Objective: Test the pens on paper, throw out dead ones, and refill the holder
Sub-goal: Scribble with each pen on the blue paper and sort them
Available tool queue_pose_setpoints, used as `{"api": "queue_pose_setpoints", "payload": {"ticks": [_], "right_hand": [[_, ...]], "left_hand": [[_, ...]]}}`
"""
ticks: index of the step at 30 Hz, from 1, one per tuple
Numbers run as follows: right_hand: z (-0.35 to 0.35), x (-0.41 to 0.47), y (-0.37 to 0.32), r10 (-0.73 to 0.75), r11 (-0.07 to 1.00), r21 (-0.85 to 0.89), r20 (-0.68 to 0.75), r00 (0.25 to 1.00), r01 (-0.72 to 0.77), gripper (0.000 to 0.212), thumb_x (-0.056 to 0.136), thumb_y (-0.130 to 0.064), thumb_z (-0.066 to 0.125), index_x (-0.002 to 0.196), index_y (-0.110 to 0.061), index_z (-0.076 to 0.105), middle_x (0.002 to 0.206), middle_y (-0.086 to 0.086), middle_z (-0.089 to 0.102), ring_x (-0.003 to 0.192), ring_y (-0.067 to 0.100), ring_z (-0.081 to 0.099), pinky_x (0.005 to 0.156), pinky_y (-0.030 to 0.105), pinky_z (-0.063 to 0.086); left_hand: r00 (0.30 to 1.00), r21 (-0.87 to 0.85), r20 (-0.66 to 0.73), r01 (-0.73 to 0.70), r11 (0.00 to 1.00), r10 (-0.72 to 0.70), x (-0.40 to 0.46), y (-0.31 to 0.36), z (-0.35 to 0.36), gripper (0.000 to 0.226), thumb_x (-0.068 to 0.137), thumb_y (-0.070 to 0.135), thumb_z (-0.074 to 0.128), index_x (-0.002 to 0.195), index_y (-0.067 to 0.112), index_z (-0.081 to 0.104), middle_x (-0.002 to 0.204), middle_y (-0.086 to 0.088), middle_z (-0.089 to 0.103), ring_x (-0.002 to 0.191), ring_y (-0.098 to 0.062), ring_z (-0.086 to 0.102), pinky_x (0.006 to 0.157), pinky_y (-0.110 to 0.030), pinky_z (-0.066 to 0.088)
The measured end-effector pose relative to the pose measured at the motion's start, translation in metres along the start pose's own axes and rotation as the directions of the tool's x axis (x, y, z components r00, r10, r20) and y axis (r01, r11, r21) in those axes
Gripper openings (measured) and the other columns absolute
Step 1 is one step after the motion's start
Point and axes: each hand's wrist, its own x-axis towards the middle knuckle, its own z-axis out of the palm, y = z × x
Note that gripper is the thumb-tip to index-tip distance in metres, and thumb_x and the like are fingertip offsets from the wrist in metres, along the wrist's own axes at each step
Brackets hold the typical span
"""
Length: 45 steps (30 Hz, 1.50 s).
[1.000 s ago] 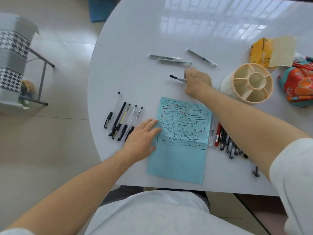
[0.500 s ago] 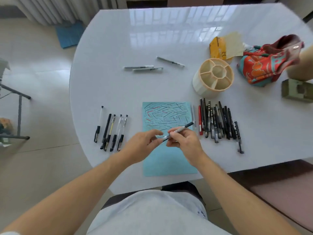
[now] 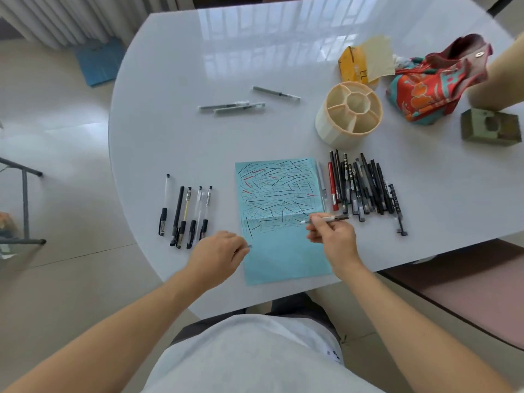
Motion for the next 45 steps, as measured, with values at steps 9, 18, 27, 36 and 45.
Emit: {"api": "queue_pose_setpoints", "payload": {"ticks": [9,18,27,36,45], "right_hand": [[0.044,-0.019,0.019,-0.334,0.830,-0.403,0.193,0.923,0.385,0.007,0.089,-0.027,0.061,0.090,-0.027,0.067,0.080,-0.010,0.072,0.070,0.014,0.068,0.068,0.042,0.057],[0.033,-0.014,0.012,-0.351,0.753,-0.546,0.138,0.926,0.367,0.007,0.082,-0.014,0.065,0.082,-0.019,0.069,0.067,-0.004,0.068,0.061,0.021,0.064,0.061,0.040,0.055],[0.014,-0.027,-0.006,-0.100,0.992,-0.057,0.159,0.982,0.110,0.004,0.085,-0.011,0.066,0.089,-0.009,0.065,0.079,0.013,0.076,0.061,0.027,0.069,0.067,0.042,0.060],[0.022,-0.038,-0.009,-0.029,0.999,0.039,0.291,0.956,0.018,0.003,0.091,-0.008,0.068,0.089,-0.010,0.070,0.080,0.016,0.076,0.064,0.025,0.070,0.072,0.044,0.064],[0.029,-0.041,-0.007,-0.011,0.999,0.054,0.267,0.964,-0.004,0.006,0.099,-0.008,0.066,0.094,-0.005,0.070,0.080,0.013,0.076,0.071,0.024,0.072,0.072,0.037,0.064]], "left_hand": [[0.992,-0.040,0.060,-0.108,0.993,0.111,0.018,0.013,0.019,0.026,0.098,0.038,0.055,0.096,0.018,0.072,0.143,-0.003,0.054,0.139,-0.022,0.042,0.112,-0.036,0.036],[0.995,-0.072,0.067,-0.073,0.995,0.078,0.016,0.013,0.014,0.025,0.098,0.038,0.055,0.099,0.020,0.074,0.146,0.002,0.052,0.140,-0.016,0.041,0.113,-0.034,0.035],[1.000,-0.163,-0.004,-0.018,0.986,0.018,0.018,0.021,0.012,0.021,0.098,0.039,0.055,0.098,0.023,0.069,0.135,0.006,0.061,0.128,-0.013,0.053,0.103,-0.031,0.043],[0.997,-0.183,-0.048,-0.066,0.981,0.058,0.021,0.041,0.004,0.018,0.097,0.036,0.058,0.100,0.022,0.069,0.103,0.010,0.070,0.091,-0.013,0.063,0.075,-0.029,0.051],[0.996,-0.149,0.084,-0.018,0.989,0.031,0.025,0.051,-0.003,0.022,0.102,0.032,0.047,0.093,0.019,0.063,0.079,0.009,0.070,0.070,-0.017,0.066,0.067,-0.036,0.052]]}}
